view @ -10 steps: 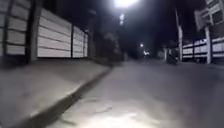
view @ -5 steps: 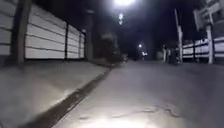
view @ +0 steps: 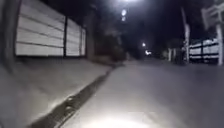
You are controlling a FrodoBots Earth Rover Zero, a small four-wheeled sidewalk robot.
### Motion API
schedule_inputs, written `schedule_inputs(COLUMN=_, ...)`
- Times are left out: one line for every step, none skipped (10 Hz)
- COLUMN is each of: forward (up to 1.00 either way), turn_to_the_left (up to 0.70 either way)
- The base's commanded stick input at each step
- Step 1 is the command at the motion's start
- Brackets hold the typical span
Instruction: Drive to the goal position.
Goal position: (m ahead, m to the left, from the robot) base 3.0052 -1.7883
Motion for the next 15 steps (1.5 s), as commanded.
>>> schedule_inputs(forward=1.0, turn_to_the_left=-0.28)
schedule_inputs(forward=1.0, turn_to_the_left=-0.4)
schedule_inputs(forward=1.0, turn_to_the_left=-0.4)
schedule_inputs(forward=1.0, turn_to_the_left=-0.4)
schedule_inputs(forward=1.0, turn_to_the_left=-0.4)
schedule_inputs(forward=1.0, turn_to_the_left=-0.4)
schedule_inputs(forward=1.0, turn_to_the_left=-0.06)
schedule_inputs(forward=1.0, turn_to_the_left=0.0)
schedule_inputs(forward=1.0, turn_to_the_left=0.0)
schedule_inputs(forward=1.0, turn_to_the_left=0.0)
schedule_inputs(forward=1.0, turn_to_the_left=0.0)
schedule_inputs(forward=1.0, turn_to_the_left=0.0)
schedule_inputs(forward=1.0, turn_to_the_left=-0.4)
schedule_inputs(forward=1.0, turn_to_the_left=-0.4)
schedule_inputs(forward=1.0, turn_to_the_left=-0.4)
